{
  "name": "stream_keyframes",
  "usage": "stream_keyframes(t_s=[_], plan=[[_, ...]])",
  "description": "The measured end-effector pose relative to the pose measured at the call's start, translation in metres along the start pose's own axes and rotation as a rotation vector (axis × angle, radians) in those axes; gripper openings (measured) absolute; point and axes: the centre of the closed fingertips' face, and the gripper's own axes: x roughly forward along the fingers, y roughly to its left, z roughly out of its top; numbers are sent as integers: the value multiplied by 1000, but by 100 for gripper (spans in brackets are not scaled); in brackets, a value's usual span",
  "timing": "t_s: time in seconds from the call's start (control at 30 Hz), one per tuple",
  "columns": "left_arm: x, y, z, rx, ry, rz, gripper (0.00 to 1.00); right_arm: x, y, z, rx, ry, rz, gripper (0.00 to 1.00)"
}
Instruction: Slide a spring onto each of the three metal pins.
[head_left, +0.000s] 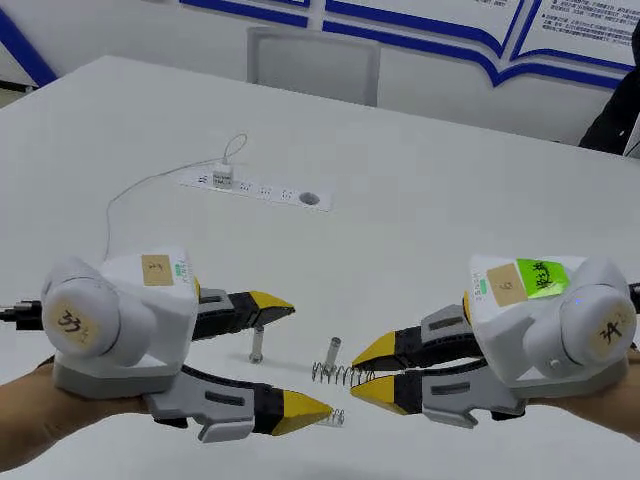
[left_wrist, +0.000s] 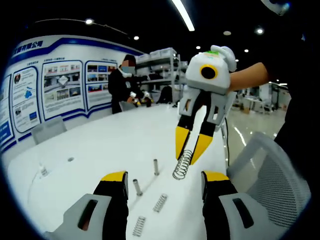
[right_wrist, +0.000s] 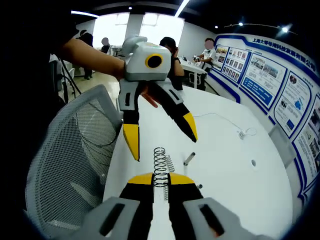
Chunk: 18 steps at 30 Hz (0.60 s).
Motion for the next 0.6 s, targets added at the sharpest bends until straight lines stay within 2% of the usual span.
stream_keyframes(t_s=[0.23, 0.6], plan=[[1, -8, 1, -2, 2, -34, 49, -1, 2, -1, -3, 2, -1, 10], [4, -19, 2, -4, 6, -74, 39, -4, 7, 4, -2, -17, -1, 10]])
